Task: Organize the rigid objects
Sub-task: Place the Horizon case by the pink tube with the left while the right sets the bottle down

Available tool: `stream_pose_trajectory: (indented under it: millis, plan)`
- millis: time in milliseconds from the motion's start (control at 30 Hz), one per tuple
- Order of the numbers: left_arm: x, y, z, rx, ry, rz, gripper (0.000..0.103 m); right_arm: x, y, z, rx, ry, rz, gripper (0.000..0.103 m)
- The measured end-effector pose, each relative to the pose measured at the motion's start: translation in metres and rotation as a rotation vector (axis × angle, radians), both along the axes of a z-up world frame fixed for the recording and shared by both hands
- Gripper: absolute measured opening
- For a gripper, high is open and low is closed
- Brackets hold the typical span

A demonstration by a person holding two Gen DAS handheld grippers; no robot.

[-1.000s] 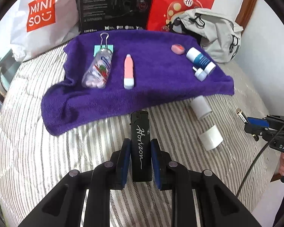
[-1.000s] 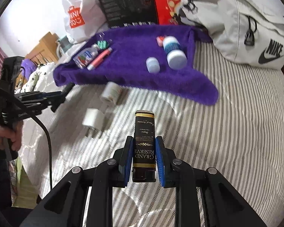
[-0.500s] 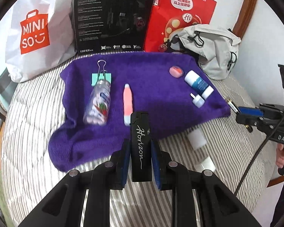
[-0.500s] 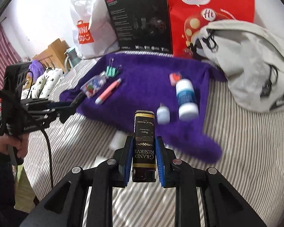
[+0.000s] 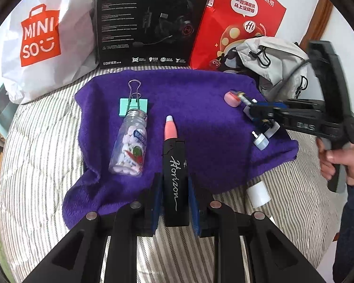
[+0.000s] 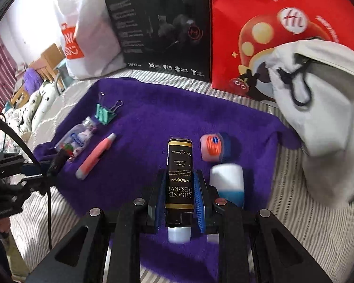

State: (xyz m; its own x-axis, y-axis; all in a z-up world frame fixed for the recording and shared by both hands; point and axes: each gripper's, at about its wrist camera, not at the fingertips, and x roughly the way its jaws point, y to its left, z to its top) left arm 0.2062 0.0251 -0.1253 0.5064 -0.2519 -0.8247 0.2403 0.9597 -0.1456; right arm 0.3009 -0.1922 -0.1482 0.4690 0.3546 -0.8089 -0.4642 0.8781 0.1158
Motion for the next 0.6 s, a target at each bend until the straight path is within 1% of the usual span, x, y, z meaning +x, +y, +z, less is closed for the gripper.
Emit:
stream_pose_trajectory:
  millis: [100,233,367,467,533,600]
  plan:
    - [0.007,-0.002,-0.001,0.001,0.003,-0.007,0.021,0.007,0.007,-0.008,-0.044,0.006,0.000,0.024]
    - [0.016,-0.002,-0.002,-0.020,0.004,-0.011,0.021,0.014,0.015,-0.018,-0.085,0.015,0.010,0.024]
    - [0.021,-0.003,-0.004,-0.020,0.009,-0.015,0.021,0.017,0.019,-0.026,-0.093,0.032,0.018,0.024]
    - [0.022,0.000,-0.007,-0.023,0.014,-0.007,0.021,0.015,0.015,-0.027,-0.066,0.021,0.015,0.024]
    - [0.021,0.003,-0.008,-0.036,0.017,-0.003,0.021,0.014,0.014,-0.027,-0.052,0.025,0.019,0.026]
    - [0.022,0.005,-0.010,-0.035,0.023,0.002,0.021,0.014,0.013,-0.026,-0.039,0.041,0.024,0.034]
